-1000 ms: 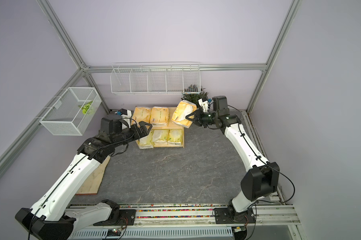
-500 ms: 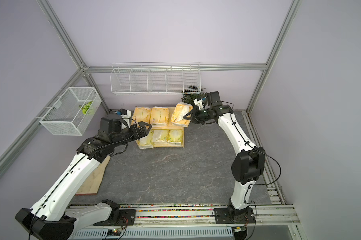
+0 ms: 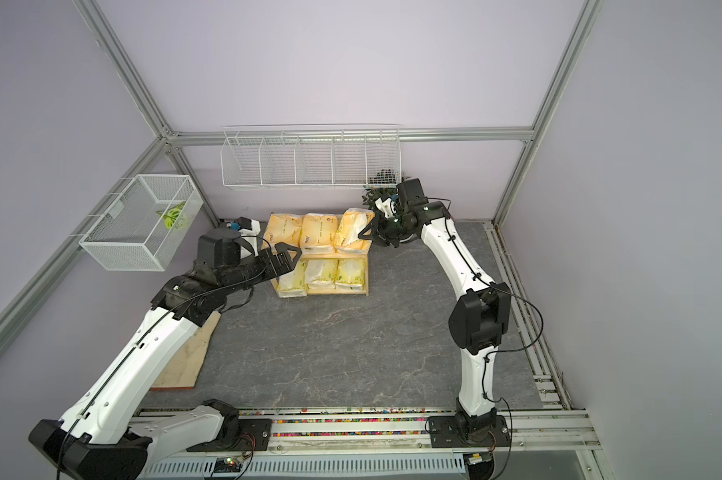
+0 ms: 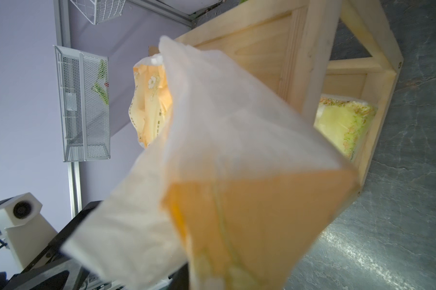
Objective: Place the tissue boxes on the shelf by color
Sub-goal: Place a box of tissues on the shelf.
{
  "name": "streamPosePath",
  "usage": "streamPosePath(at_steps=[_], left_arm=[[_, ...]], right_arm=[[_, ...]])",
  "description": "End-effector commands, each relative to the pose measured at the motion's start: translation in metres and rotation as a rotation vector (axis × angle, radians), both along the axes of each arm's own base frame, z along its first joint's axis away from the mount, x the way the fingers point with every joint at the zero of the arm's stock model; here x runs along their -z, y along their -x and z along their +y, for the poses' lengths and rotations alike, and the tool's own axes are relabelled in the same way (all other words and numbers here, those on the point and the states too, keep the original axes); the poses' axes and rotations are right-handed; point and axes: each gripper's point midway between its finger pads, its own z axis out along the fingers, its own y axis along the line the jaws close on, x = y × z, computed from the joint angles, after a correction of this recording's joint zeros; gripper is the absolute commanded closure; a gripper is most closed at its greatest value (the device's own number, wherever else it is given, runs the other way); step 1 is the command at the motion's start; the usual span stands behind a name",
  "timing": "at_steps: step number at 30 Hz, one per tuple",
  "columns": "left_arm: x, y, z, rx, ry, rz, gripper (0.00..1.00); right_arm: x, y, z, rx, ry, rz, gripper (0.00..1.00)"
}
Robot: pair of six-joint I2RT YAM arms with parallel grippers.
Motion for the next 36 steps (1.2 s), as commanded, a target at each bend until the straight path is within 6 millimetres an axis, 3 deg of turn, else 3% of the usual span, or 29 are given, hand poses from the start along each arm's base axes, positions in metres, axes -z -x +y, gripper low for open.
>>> streamPosePath(at_steps=[1,9,16,20,25,36], left_arm=[[-0.008,0.004,0.002,0.013,0.007,-0.024,0.0],[-0.01,0.005,0.003,0.009,0.012,-0.028,0.0],[-0.012,0.004,0.001,0.014,0.022,-0.03,0.0],[-0.014,0.004,0.001,0.017,0.018,-0.033,0.0],[-0.016,0.005,0.001,0.02,0.021,-0.037,0.0],[-0.014,0.005,0.001,0.018,0.02,-0.034,0.0]], right_arm=[[0.001,-0.004,0.001,-0.002,0.032,-0.012,0.76],[0.0,-0.012,0.002,0.0,0.102,-0.036,0.52],[-0.003,-0.015,-0.024,0.062,0.269,-0.1,0.37],[0.002,-0.014,-0.047,0.1,0.405,-0.128,0.34],[-0.001,-0.012,-0.059,0.111,0.514,-0.178,0.33],[-0.01,-0.011,-0.036,0.077,0.538,-0.236,0.34]])
